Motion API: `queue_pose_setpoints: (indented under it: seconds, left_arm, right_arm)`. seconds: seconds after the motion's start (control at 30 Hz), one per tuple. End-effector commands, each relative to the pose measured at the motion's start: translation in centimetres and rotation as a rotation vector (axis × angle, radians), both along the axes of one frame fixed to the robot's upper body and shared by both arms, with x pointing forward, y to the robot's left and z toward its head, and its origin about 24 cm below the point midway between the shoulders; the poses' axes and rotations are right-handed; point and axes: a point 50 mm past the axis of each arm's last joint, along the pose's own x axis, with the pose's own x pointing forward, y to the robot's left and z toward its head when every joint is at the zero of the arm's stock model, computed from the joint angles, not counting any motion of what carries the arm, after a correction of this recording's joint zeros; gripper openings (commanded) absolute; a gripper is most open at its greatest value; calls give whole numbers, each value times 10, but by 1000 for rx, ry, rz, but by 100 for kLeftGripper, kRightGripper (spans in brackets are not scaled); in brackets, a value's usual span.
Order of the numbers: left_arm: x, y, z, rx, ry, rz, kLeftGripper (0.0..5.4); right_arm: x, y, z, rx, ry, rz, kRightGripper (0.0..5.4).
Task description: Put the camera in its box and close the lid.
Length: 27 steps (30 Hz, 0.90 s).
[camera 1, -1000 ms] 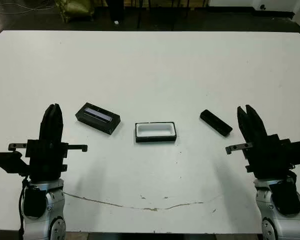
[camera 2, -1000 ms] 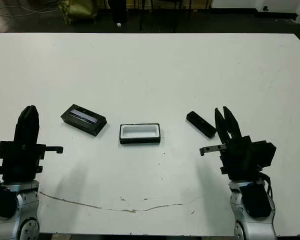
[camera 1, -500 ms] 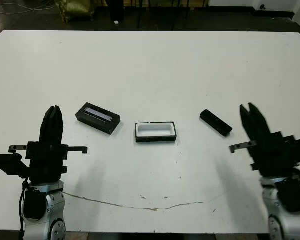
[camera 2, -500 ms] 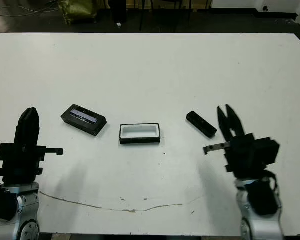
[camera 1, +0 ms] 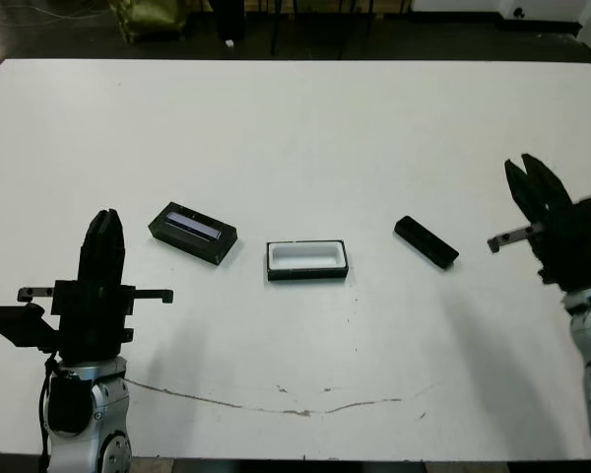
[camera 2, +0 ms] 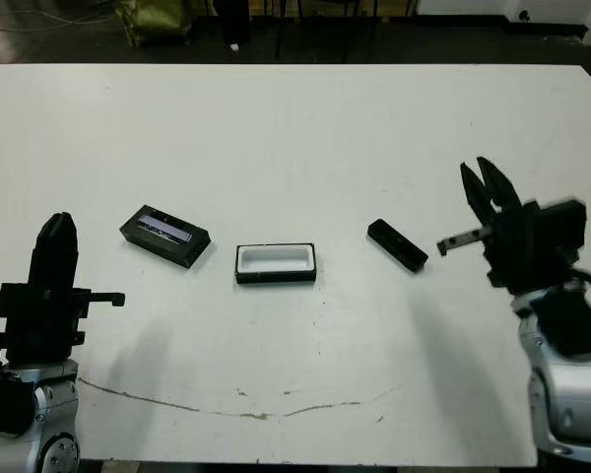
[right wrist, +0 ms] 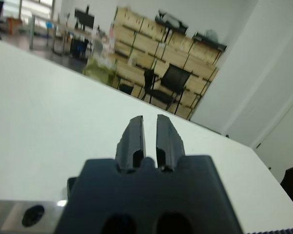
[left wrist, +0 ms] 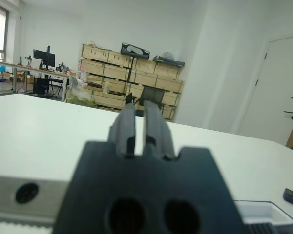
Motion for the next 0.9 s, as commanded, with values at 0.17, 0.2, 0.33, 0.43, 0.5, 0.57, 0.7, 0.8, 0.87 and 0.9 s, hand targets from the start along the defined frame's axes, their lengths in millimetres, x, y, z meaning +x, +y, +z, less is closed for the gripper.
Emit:
queue_pose_setpoints:
  seconds: [0.17,0.2,0.33,0.43,0.5,0.57,0.7,0.8,0.87,0.9]
  left_arm:
    - [-3,1,-6,1,34,11,0]
    - [-3,1,-6,2,33,13,0]
    - [-3,3,-7,-3,34,14,0]
    - [-3,3,-7,7,33,14,0]
    - [-3,4,-8,7,31,12,0]
    - [-3,4,-8,11,31,16,0]
    - [-3,4,-8,9,36,18,0]
    - [-3,4,-9,-3,39,9,0]
    - [-3,3,-9,-12,43,7,0]
    - [-3,3,-9,-8,42,6,0]
  right_arm:
    - [10,6,0,-74,178,76,22]
    - [12,7,-1,-81,200,88,42]
    - [18,10,-5,-86,264,119,119]
    - [21,11,-9,-56,297,141,189]
    - [22,11,-11,-43,317,155,230]
    - [22,12,-11,-57,331,169,275]
    - [22,10,-14,-72,359,198,361]
    - [23,8,-15,-68,372,216,427]
    - [24,7,-17,-68,378,234,473]
    - [24,7,-17,-78,384,244,494]
